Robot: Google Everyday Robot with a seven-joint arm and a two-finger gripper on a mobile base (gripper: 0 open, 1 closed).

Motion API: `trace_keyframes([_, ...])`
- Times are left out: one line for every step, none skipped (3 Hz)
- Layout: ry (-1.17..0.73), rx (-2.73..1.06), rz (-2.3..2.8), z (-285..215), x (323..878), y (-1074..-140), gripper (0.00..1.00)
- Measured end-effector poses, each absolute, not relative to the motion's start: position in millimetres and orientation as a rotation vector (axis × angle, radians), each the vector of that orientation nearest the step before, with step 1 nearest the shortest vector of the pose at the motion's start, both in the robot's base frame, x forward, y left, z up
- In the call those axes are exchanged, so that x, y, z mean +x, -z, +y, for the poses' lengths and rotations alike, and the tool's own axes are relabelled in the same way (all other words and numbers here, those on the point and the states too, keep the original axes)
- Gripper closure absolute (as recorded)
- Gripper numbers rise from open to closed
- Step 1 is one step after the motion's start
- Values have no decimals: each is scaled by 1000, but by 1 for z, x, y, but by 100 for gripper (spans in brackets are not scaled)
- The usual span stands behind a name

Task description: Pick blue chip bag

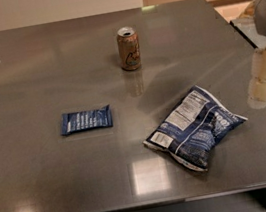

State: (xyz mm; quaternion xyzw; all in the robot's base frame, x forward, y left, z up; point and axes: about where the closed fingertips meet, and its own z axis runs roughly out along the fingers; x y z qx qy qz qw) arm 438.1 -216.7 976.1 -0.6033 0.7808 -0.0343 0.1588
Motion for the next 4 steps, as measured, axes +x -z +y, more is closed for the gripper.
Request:
trace_keyframes([98,-1726,2232,-217,438,-976,0])
trace_keyframes([71,-1804,2198,-211,439,-969,0])
trace_keyframes([22,-1904,2116,-203,440,-951,0])
trace_keyframes([-6,-1967,2059,-199,441,-940,0])
